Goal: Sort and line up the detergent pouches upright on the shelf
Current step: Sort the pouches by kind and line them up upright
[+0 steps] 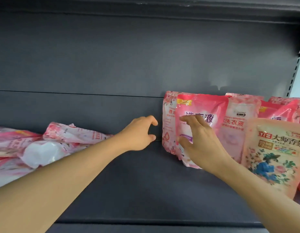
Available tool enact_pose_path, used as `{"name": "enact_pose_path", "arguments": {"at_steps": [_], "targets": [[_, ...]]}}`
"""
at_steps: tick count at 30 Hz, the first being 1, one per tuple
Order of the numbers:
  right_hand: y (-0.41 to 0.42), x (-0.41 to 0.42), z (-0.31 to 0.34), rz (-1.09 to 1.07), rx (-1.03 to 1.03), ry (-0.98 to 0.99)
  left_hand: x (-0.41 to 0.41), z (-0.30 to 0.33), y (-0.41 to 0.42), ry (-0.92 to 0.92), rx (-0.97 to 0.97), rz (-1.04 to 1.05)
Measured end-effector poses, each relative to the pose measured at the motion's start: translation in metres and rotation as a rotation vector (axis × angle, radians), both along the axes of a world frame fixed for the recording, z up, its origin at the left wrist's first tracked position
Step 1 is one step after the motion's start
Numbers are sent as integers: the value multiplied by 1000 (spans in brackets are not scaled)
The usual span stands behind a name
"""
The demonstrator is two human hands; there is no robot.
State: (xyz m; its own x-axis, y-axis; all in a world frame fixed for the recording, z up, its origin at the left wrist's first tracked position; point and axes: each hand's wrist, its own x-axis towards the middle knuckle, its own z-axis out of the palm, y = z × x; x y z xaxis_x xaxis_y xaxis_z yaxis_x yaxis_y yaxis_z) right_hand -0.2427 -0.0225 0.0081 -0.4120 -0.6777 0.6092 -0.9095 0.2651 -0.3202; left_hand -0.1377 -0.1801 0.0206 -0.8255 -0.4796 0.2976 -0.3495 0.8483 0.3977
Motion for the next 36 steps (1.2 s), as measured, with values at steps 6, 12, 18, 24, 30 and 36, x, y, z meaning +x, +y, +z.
{"name": "enact_pose_path", "arguments": {"at_steps": [6, 12, 18, 24, 30, 36], "targets": [[-56, 34, -7, 138, 185, -105, 80, 16, -54, -155, -122, 155], [-125, 61, -17, 197, 392, -349, 140, 19, -128, -307, -147, 293], [-196, 74, -30, 80, 301, -903, 159, 14, -175, -369, -130, 283], [-242, 77, -36, -72, -63, -1464, 162, 0, -201, -376, -102, 138], [-252, 78, -38, -92, -89, -1494, 169, -1, -212, -273, -64, 49], [-246, 72, -8, 99, -391, -1265, 169, 4, -220, -198, 24, 29]]}}
